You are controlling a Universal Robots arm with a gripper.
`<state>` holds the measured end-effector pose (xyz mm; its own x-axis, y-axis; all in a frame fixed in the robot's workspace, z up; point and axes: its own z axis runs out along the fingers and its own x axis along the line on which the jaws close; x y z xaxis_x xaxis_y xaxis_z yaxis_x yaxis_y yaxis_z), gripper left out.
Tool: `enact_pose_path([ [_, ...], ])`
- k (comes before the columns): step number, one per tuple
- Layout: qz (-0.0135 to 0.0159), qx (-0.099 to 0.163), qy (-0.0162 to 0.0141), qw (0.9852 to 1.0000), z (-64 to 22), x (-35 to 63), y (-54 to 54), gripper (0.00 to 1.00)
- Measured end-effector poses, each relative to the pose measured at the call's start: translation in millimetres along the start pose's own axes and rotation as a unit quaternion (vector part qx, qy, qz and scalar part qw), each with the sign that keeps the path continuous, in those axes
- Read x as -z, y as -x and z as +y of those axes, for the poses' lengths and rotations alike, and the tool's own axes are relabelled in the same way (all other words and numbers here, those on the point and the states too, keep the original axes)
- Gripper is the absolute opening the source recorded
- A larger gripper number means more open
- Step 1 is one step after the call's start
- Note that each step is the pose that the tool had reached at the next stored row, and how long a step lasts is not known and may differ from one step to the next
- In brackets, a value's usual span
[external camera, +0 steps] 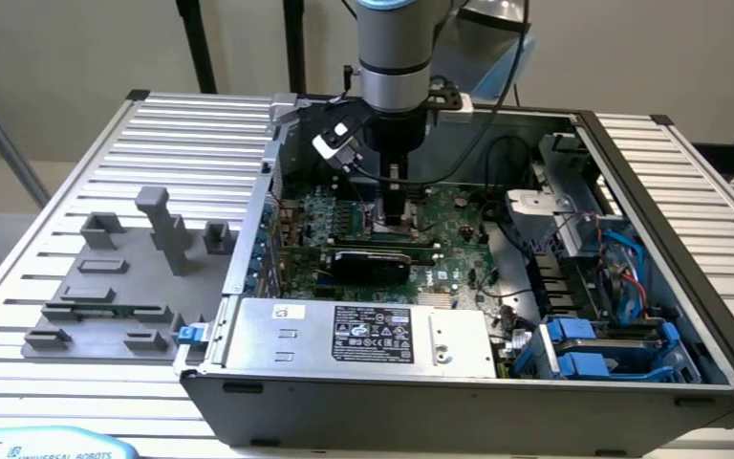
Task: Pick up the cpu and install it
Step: 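Place the cpu into insertion slot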
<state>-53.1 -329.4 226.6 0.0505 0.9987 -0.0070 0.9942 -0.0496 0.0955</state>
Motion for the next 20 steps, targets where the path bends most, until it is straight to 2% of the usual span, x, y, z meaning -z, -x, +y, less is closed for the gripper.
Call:
enact_pose_path([
  [5,0.0000,0.000,0.0001,1.0000,-0.6,-6.1,-1.6,0.55],
  [20,-0.0008,0.000,0.0001,1.0000,-1.3,-14.4,-9.2,0.55],
])
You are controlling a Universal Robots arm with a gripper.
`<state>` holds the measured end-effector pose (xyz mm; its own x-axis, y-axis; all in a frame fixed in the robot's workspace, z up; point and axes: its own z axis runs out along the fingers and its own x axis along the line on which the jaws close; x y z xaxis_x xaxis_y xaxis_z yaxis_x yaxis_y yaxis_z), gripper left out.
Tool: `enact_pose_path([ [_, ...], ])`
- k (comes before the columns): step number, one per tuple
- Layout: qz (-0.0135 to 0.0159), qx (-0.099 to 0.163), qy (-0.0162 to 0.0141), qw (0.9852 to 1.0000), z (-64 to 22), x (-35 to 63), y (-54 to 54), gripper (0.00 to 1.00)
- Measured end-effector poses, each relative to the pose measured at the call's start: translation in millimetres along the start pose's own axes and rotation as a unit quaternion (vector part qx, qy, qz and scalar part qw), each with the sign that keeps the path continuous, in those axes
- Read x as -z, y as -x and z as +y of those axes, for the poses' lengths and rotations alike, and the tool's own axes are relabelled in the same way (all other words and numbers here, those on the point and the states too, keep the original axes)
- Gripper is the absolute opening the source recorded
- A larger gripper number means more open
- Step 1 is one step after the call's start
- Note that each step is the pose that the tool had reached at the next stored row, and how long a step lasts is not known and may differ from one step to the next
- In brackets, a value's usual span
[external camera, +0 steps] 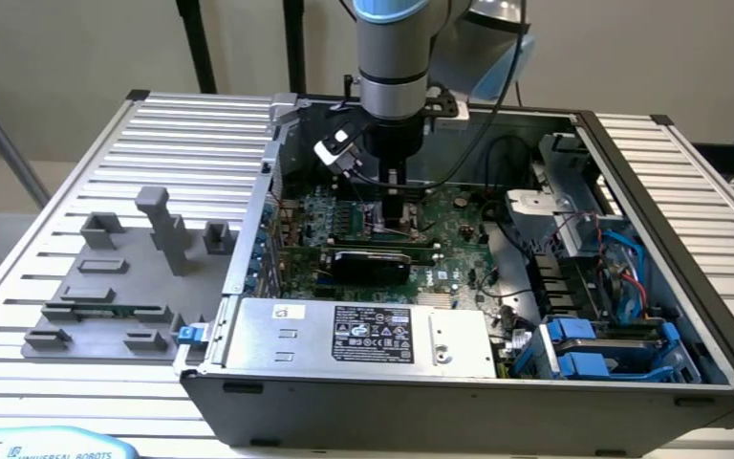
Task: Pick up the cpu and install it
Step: 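Place the cpu into insertion slot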
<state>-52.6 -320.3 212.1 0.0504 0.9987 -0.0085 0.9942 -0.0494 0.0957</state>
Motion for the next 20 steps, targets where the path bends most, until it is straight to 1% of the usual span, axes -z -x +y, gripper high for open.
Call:
enact_pose_path([
  [1,-0.0005,0.000,0.0000,1.0000,-0.1,-1.2,-0.4,0.55],
  [5,-0.0044,0.000,0.0002,1.0000,-0.6,-6.0,-1.5,0.55],
  [8,-0.0074,0.001,0.0003,1.0000,-0.7,-7.5,-2.2,0.55],
  [10,-0.0100,0.001,0.0005,0.9999,-0.8,-8.3,-2.8,0.55],
  [12,-0.0140,0.001,0.0008,0.9999,-0.9,-9.0,-3.8,0.55],
  [13,-0.0154,0.001,0.0008,0.9999,-0.9,-9.2,-4.2,0.55],
  [14,-0.0162,0.002,0.0008,0.9999,-0.9,-9.3,-4.6,0.55],
  [20,-0.0162,0.002,0.0009,0.9999,-0.7,-9.8,-5.5,0.55],
])
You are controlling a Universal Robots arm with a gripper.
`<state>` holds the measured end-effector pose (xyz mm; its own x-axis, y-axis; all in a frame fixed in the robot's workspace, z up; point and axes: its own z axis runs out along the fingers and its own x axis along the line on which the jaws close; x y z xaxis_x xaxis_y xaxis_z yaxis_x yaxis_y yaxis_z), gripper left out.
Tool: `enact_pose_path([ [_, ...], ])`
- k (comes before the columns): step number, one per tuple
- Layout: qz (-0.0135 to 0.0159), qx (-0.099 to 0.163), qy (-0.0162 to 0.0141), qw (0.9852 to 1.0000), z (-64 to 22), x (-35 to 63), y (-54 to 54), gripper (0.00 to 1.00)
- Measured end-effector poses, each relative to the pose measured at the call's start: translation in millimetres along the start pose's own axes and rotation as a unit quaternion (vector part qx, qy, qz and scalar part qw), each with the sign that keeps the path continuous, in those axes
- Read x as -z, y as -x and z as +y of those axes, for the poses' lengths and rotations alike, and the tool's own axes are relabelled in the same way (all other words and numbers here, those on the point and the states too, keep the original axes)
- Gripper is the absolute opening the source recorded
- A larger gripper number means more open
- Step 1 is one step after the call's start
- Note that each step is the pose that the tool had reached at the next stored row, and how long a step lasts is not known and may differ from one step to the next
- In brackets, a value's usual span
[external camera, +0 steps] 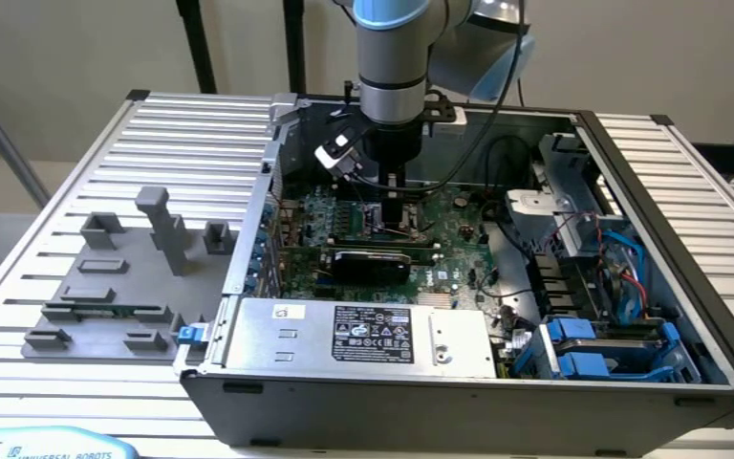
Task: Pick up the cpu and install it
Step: 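Place the cpu into insertion slot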
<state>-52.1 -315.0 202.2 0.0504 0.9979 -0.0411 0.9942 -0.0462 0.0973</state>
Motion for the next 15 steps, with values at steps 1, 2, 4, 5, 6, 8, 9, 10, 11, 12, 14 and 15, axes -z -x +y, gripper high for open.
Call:
enact_pose_path([
  [1,-0.0001,0.000,0.0000,1.0000,0.0,-0.1,-0.1,0.55],
  [2,-0.0001,0.000,-0.0001,1.0000,0.1,-0.1,-0.1,0.55],
  [4,-0.0001,0.000,-0.0001,1.0000,0.5,-0.4,-0.2,0.55],
  [5,-0.0001,0.000,-0.0001,1.0000,0.7,-0.5,-0.2,0.55],
  [6,-0.0001,0.000,0.0000,1.0000,0.9,-0.5,-0.3,0.55],
  [8,-0.0001,0.000,-0.0001,1.0000,1.0,-0.7,-0.3,0.55],
  [9,-0.0001,0.000,-0.0001,1.0000,1.0,-0.8,-0.3,0.55],
  [10,-0.0001,0.000,0.0000,1.0000,1.0,-0.9,-0.4,0.55],
  [11,0.0000,0.000,0.0000,1.0000,1.1,-1.1,-0.6,0.55],
  [12,0.0000,0.000,0.0000,1.0000,1.0,-1.2,-0.7,0.55],
  [14,0.0000,0.000,0.0000,1.0000,1.0,-1.3,-1.0,0.55],
  [15,-0.0001,0.000,0.0000,1.0000,0.9,-1.4,-1.1,0.55],
])
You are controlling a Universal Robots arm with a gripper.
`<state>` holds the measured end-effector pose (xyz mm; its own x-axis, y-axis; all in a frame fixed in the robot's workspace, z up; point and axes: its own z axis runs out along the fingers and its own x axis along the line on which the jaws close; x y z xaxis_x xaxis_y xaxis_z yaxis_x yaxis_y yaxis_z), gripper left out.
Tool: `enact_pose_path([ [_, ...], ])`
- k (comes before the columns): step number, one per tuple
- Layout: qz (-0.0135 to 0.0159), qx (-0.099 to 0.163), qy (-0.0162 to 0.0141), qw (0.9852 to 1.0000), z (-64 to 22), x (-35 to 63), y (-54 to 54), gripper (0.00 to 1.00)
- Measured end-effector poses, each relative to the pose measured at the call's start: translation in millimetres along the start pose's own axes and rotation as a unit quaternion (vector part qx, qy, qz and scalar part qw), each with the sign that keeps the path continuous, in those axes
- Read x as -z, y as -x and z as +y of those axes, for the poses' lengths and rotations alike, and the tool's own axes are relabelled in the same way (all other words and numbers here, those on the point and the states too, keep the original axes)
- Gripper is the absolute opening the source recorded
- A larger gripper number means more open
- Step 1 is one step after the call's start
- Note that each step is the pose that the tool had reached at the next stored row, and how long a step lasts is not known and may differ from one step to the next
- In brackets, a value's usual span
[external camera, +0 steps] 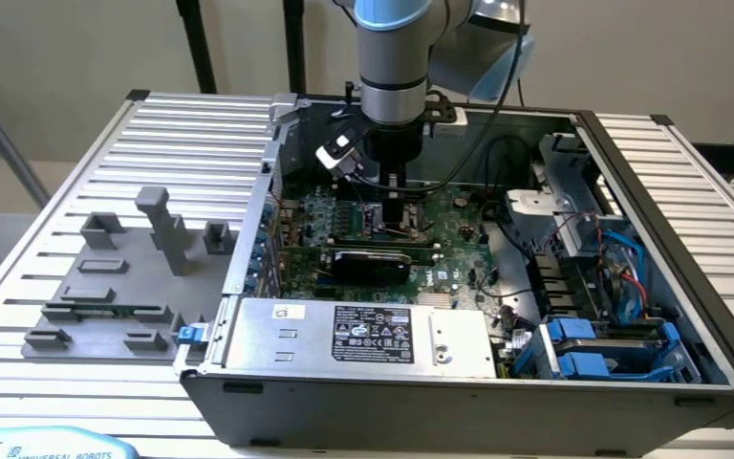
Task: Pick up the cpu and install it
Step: 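Place the cpu into insertion slot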
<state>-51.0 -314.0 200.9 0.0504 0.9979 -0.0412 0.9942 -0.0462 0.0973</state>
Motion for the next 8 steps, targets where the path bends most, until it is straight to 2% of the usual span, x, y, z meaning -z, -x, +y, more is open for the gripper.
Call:
enact_pose_path([
  [8,0.0000,0.000,0.0001,1.0000,-0.2,-1.8,-0.4,0.55],
])
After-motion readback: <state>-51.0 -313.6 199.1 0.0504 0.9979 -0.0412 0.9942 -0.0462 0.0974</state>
